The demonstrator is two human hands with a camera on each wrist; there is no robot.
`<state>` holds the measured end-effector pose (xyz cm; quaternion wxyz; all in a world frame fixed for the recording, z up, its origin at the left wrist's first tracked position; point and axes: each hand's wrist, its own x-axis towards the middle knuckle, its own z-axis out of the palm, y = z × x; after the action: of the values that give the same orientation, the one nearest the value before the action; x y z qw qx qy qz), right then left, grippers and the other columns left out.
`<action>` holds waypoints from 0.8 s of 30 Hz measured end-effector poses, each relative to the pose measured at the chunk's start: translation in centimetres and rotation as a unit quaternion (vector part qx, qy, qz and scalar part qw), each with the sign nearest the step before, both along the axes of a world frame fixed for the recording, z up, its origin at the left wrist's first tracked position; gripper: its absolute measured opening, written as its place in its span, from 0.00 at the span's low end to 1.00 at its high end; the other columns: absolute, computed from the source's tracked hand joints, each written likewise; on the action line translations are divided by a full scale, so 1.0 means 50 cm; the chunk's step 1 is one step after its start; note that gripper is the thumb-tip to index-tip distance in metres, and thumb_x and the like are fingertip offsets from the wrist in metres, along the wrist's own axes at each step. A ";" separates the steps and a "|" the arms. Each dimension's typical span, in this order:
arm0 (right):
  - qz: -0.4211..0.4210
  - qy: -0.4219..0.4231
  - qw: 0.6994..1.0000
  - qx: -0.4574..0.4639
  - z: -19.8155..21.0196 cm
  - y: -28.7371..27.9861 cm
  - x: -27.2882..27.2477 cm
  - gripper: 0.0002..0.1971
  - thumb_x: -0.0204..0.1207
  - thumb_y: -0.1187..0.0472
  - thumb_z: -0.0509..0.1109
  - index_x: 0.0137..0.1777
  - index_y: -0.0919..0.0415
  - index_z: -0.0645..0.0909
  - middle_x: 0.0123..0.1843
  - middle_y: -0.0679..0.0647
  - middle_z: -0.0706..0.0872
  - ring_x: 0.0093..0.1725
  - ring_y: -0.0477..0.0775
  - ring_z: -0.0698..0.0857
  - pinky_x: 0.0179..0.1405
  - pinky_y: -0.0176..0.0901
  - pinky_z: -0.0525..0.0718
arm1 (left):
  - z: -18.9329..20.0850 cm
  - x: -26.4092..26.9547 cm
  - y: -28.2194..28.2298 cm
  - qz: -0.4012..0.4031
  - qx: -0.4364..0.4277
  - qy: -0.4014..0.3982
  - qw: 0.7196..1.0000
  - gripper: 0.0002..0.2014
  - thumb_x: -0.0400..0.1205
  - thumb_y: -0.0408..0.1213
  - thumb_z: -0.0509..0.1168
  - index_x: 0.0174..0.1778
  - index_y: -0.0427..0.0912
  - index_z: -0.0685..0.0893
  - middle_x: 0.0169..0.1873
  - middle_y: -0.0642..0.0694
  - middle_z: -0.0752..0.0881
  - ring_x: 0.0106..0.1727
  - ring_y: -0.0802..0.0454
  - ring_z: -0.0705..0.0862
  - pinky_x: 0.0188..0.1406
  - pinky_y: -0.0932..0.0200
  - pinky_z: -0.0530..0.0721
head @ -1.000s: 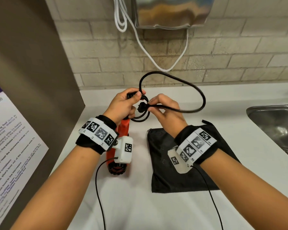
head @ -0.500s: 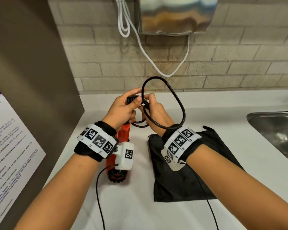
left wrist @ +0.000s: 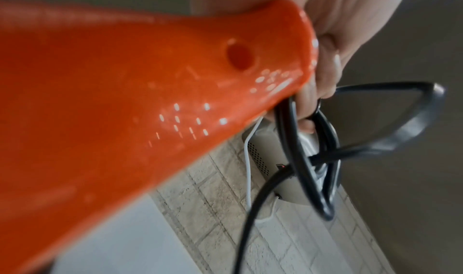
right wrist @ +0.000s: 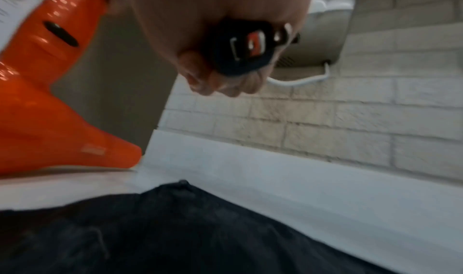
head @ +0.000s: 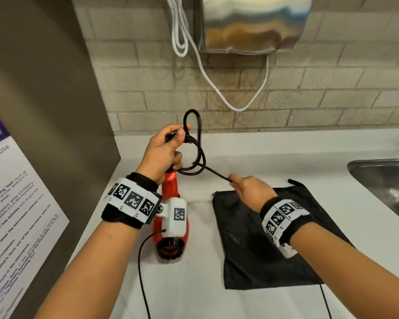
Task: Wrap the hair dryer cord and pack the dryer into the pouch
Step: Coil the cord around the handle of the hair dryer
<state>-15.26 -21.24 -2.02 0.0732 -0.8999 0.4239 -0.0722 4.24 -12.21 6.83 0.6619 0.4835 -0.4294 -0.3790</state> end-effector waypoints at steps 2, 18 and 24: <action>-0.105 0.058 0.991 0.050 -0.035 -0.034 -0.026 0.14 0.82 0.61 0.53 0.63 0.60 0.74 0.55 0.67 0.84 0.54 0.67 0.84 0.49 0.50 0.80 | -0.001 0.003 0.001 0.000 0.001 0.008 1.000 0.09 0.84 0.35 0.56 0.43 0.49 0.79 0.29 0.53 0.78 0.12 0.62 0.59 0.14 0.71 0.61; 0.033 -0.469 0.874 0.122 0.156 0.066 0.081 0.12 0.82 0.63 0.58 0.60 0.60 0.79 0.39 0.43 0.80 0.33 0.35 0.80 0.34 0.23 0.76 | -0.011 -0.016 0.004 -0.034 -0.023 -0.031 0.999 0.07 0.84 0.34 0.57 0.43 0.48 0.78 0.30 0.47 0.81 0.13 0.61 0.60 0.15 0.70 0.61; 0.108 -0.503 0.849 0.122 0.193 0.095 0.112 0.12 0.75 0.66 0.67 0.34 0.49 0.79 0.32 0.50 0.84 0.30 0.40 0.79 0.37 0.35 0.78 | -0.013 -0.012 0.000 -0.038 -0.035 -0.047 0.998 0.07 0.83 0.34 0.58 0.42 0.48 0.79 0.23 0.54 0.82 0.13 0.61 0.62 0.14 0.70 0.63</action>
<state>-9.68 -16.50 7.63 0.3926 -0.7644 0.2350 -0.4543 3.66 -12.19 6.20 0.6424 0.4611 -0.4912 -0.3653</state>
